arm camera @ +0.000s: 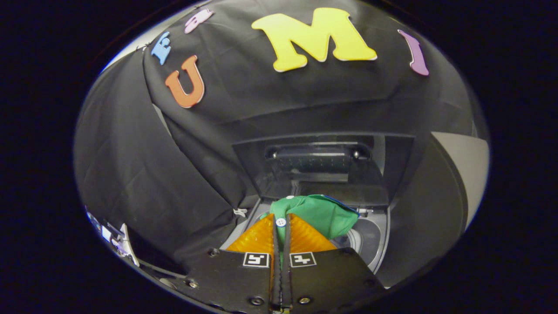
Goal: Put the clothes into the washing machine and then close the washing machine lid.
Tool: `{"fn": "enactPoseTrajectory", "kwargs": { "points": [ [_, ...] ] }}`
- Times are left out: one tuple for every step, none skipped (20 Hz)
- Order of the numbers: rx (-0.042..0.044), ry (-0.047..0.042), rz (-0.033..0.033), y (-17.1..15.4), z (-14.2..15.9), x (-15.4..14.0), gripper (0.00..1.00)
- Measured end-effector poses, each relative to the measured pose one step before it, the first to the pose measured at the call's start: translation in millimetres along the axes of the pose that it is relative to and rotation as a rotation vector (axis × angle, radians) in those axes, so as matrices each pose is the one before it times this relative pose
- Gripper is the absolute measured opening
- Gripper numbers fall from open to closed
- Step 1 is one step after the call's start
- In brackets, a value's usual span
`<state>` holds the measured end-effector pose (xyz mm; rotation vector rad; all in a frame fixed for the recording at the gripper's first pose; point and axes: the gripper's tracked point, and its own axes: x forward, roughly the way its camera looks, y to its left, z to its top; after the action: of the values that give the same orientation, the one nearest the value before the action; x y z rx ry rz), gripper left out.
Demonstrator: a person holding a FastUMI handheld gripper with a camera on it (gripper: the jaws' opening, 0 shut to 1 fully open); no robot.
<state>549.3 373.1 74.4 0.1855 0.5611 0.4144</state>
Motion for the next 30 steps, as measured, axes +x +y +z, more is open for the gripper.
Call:
{"fn": "enactPoseTrajectory", "kwargs": {
  "points": [
    [0.00837, 0.01533, -0.00664, -2.26, -6.54, 7.65, 0.04],
    [0.00538, 0.01503, -0.00712, -1.34, -6.97, 6.95, 0.04],
    [0.00763, 0.0143, -0.01122, -4.25, -4.84, 7.76, 0.05],
    [0.01068, 0.01846, -0.01258, -4.32, -6.61, 8.17, 0.04],
    [0.0149, 0.02166, -0.01507, -4.32, -5.39, 7.68, 0.04],
    [0.0159, 0.0209, -0.01168, -3.49, -7.05, 6.02, 0.04],
    [0.01627, 0.02596, -0.01144, -4.29, -6.41, 7.23, 0.04],
    [0.01198, 0.02191, -0.01002, -3.91, -7.32, 6.47, 0.04],
    [0.0067, 0.02261, -0.01689, -5.41, -6.91, 6.8, 0.04],
    [0.00028, 0.02127, -0.01645, -4.17, -8.91, 8.93, 0.04],
    [0.00101, 0.01872, -0.01413, -3.58, -6.67, 7.14, 0.05],
    [0.00681, 0.02016, -0.00596, 0.12, -7.29, 7.99, 0.04],
    [0.01, 0.02115, -0.00526, 0.81, -6.54, 7.93, 0.04],
    [0.00986, 0.01849, -0.01081, -2.54, -5.85, 6.52, 0.04],
    [0.00936, 0.01213, -0.00711, -1.45, -4.13, 2.92, 0.04],
    [-0.00388, 0.00099, -0.00449, -1.22, -3.59, -2.44, 0.04],
    [-0.00967, -0.00353, -0.0021, -1.31, 3.85, -0.55, 0.04],
    [-0.00742, -0.00085, -0.00565, -1.33, -1.15, -2.04, 0.05],
    [-0.00375, 0.00307, -0.00685, -0.21, 0.25, -1.27, 0.05],
    [-0.00279, -0.00054, -0.00284, 0.9, -0.67, -2.56, 0.05],
    [-0.00325, 0.00086, -0.00905, -1.9, 0.76, -0.24, 0.06],
    [0.0001, 0.00031, -0.00205, -0.53, -0.86, -0.39, 0.06],
    [0.00255, 0.00195, -0.00044, -0.51, 1.47, 0.51, 0.07],
    [0.00827, 0.00143, 0.00719, -0.69, -2.54, -0.61, 0.1],
    [0.00585, -0.00561, 0.00761, 1.38, 2.81, -2.87, 0.12],
    [-0.00076, -0.0122, -0.01264, -2.94, 0.79, 0.07, 0.28],
    [-0.00554, -0.00857, -0.00784, -2.03, -0.2, -0.83, 0.44],
    [-0.00226, -0.01146, -0.00199, 0.41, 1.4, -2.07, 0.6],
    [0.00325, 0.00132, -0.01449, -2.49, -1.33, 0.85, 0.76],
    [0.00834, -0.00575, -0.00167, -1.1, 1.32, -4.57, 0.92]
  ]
}}
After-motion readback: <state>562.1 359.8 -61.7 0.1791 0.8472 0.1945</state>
